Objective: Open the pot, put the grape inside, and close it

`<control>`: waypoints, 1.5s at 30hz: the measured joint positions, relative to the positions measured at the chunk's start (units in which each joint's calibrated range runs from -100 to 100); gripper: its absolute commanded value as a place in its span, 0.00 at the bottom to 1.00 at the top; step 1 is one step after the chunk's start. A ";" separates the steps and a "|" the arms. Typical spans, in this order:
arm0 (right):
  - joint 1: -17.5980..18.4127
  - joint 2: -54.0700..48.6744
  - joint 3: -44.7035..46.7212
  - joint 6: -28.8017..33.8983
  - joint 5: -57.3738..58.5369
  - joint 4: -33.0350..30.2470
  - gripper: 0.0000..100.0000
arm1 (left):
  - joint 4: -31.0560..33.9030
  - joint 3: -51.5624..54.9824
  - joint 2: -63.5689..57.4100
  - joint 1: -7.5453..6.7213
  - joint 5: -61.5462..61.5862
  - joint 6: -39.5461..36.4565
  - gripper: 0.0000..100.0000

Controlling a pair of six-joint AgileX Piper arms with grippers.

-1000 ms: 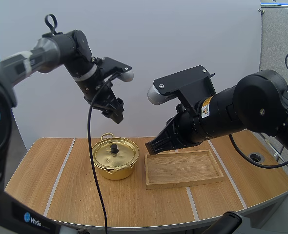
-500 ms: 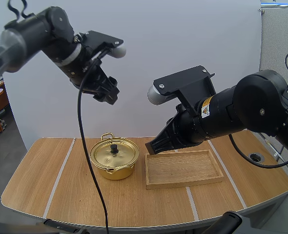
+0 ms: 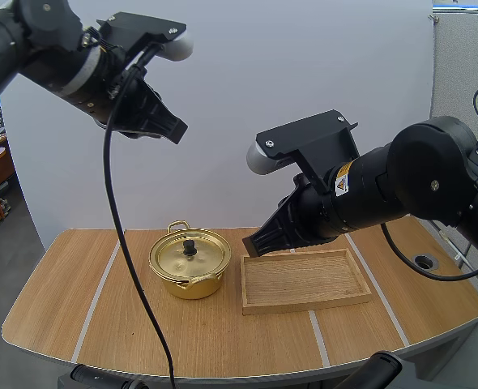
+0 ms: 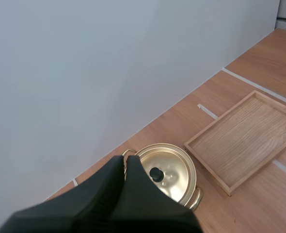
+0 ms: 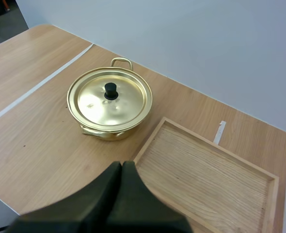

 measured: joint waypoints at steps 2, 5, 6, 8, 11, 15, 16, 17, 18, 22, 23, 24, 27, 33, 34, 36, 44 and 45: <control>-0.32 0.00 0.00 0.00 0.00 0.33 0.00 | 0.00 0.00 -1.15 0.00 0.00 -0.24 0.00; -1.17 0.00 0.00 0.02 0.18 2.68 0.00 | 0.00 0.00 -4.48 0.00 0.00 -0.43 0.00; -1.47 0.00 0.00 0.02 0.35 3.77 0.00 | 0.00 0.00 -4.75 0.00 0.00 -0.80 0.00; -1.81 -0.13 0.00 0.02 1.16 5.25 0.00 | 0.00 0.00 -5.45 0.00 0.00 -1.30 0.00; -3.02 -2.90 0.06 0.02 1.74 6.86 0.00 | 0.00 0.00 -6.94 0.00 0.00 -1.89 0.00; -3.50 -8.30 0.06 0.02 1.98 7.32 0.00 | 0.00 0.00 -12.32 0.00 0.00 -5.33 0.00; -3.50 -10.44 0.06 0.02 2.69 7.32 0.00 | 0.00 0.00 -13.16 0.00 0.00 -6.37 0.00; -3.50 -11.55 0.06 0.12 3.08 7.32 0.00 | 0.00 0.00 -14.29 0.00 0.00 -7.69 0.00; -3.50 -12.42 0.06 0.43 3.72 7.32 0.00 | 0.00 0.00 -14.44 0.00 0.00 -8.07 0.00; -3.50 -15.50 0.06 1.41 5.96 7.32 0.00 | 0.00 0.00 -16.13 0.00 0.00 -12.03 0.00; -3.50 -16.11 0.06 1.64 6.61 7.32 0.00 | 0.00 0.00 -16.93 0.00 0.00 -13.64 0.00; -3.50 -17.58 0.06 1.97 7.43 7.32 0.00 | -1.07 0.00 -18.22 0.00 0.00 -15.79 0.00; -3.50 -24.89 0.06 2.76 8.77 7.32 0.00 | -4.62 0.00 -20.00 0.00 0.00 -17.11 0.00; -3.66 -27.75 0.06 2.76 8.58 6.16 0.00 | -7.46 0.00 -22.55 0.00 0.00 -17.46 0.00; -3.74 -28.14 0.06 2.76 8.39 5.85 0.00 | -7.61 0.00 -22.95 0.07 0.00 -17.46 0.00; -4.29 -29.51 0.06 2.76 8.03 4.75 0.00 | -7.71 0.00 -23.84 0.24 0.00 -17.77 0.00; -8.71 -30.74 0.06 5.31 2.75 3.42 0.00 | -7.98 0.87 -35.29 1.19 0.00 -18.60 0.00; -9.11 -30.74 0.06 5.52 -0.10 4.11 0.00 | -7.71 3.13 -38.71 1.24 -1.32 -18.61 0.00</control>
